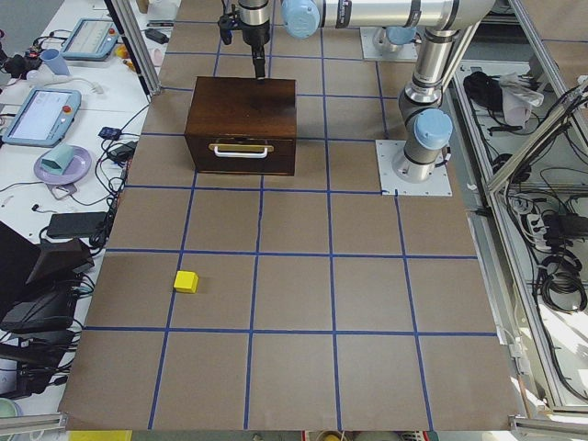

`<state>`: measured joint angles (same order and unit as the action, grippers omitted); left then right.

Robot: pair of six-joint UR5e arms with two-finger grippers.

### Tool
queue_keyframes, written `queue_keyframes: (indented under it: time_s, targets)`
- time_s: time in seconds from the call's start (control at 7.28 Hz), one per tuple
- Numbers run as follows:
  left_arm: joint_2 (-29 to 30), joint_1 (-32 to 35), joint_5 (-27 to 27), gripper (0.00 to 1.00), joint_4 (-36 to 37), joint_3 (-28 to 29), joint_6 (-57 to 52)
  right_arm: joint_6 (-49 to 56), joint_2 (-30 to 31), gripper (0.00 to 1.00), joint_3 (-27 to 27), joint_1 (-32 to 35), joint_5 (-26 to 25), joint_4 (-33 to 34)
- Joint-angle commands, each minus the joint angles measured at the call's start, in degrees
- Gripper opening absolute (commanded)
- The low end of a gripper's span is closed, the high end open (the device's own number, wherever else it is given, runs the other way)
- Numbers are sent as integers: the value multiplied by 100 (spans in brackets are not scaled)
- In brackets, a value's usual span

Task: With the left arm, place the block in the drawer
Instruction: 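Move the left gripper from above the cabinet toward its drawer side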

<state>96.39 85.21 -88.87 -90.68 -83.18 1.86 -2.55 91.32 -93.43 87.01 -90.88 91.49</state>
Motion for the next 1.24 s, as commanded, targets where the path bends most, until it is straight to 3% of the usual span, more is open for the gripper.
queue_keyframes:
  time_s: [0.0, 1.1]
  targets:
    - [-6, -66, -25, 100, 6, 12, -168, 0, 0, 100, 0, -9, 0, 0]
    - [81, -820, 54, 100, 6, 143, -1159, 0, 0, 100, 0, 0, 0, 0]
